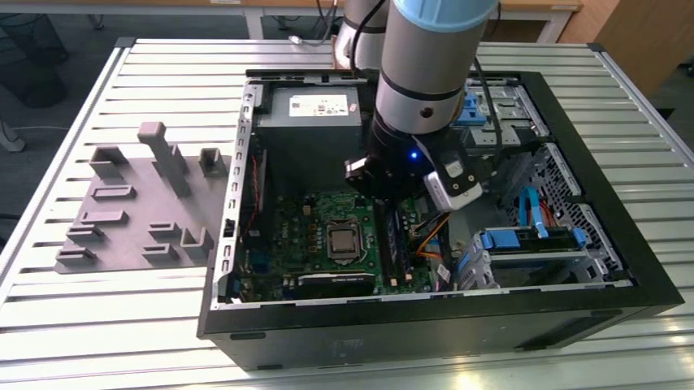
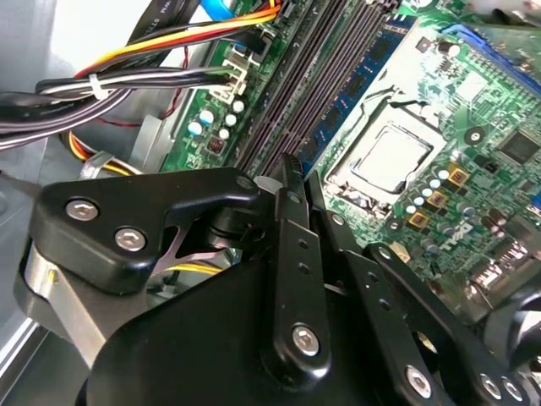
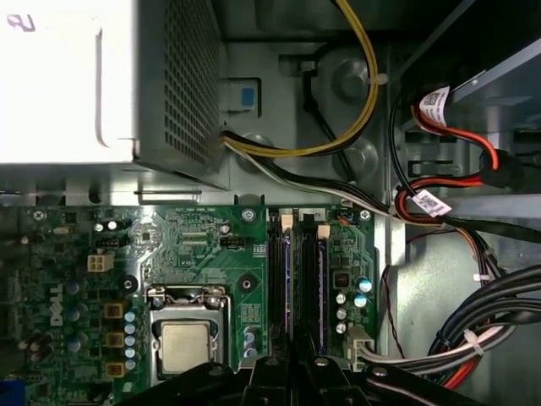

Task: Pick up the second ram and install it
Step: 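Insert the second ram into the second slot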

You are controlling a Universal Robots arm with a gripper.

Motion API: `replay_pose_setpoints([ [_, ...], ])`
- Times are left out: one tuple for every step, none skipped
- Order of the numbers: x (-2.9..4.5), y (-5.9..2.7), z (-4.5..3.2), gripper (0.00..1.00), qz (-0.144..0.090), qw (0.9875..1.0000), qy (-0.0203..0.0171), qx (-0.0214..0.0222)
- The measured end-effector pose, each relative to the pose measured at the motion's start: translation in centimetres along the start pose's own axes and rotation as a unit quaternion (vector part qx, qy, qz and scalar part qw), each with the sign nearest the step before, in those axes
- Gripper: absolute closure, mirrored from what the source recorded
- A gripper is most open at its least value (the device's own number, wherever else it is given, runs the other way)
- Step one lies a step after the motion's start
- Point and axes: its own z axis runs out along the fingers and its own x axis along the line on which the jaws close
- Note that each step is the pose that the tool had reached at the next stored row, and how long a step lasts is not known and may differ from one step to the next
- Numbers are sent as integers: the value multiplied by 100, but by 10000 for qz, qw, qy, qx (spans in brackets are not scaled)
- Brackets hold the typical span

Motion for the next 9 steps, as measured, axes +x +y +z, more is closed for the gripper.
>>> replay_pose_setpoints([
  [-3,0,18,86,7,10000,0,-1],
  [-6,0,36,86,14,10000,0,-1],
  [-8,0,55,86,22,10000,0,-1],
  [-11,0,73,86,30,10000,0,-1],
  [-13,0,89,86,37,10000,0,-1],
  [-16,-1,102,86,43,10000,1,-1],
  [-16,-1,107,86,47,10000,2,0],
  [-16,-1,107,86,47,10000,2,0],
  [-16,-1,107,86,47,10000,2,1],
])
